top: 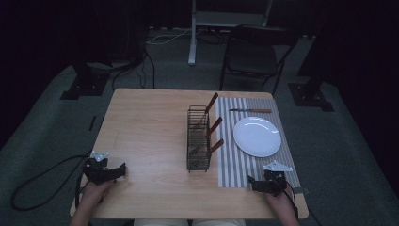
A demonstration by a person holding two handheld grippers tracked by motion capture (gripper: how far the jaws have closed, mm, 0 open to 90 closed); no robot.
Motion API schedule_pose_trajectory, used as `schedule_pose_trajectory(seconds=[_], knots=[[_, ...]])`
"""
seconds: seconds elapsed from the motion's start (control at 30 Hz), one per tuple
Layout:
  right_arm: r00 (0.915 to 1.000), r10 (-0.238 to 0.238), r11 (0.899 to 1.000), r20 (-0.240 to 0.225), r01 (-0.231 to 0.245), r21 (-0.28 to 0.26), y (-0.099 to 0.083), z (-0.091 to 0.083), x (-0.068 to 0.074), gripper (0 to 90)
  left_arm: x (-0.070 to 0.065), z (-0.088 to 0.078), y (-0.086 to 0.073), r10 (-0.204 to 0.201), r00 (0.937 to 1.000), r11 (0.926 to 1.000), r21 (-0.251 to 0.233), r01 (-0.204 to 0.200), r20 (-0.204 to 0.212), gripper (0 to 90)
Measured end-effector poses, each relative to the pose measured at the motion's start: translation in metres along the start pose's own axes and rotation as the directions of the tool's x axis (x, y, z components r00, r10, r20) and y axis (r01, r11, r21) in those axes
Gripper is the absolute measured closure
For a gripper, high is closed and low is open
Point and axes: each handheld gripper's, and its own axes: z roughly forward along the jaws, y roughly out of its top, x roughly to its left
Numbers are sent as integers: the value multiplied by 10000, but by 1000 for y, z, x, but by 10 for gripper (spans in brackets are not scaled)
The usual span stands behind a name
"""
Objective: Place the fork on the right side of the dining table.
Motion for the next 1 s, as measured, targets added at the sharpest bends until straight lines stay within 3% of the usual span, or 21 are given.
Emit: schedule_pose_trajectory(seconds=[0.5, 1.0], knots=[[9999, -80, 9985, -75, 84, 543, 7, 0, 0, 110, 0, -1, -1, 66, 10000, 10000, 20, -66, 50, 13], [9999, -141, 9975, -63, 145, 692, 8, -1, 1, 124, -1, -1, -1, -21, 10000, 10000, 6, 21, -21, 13]])
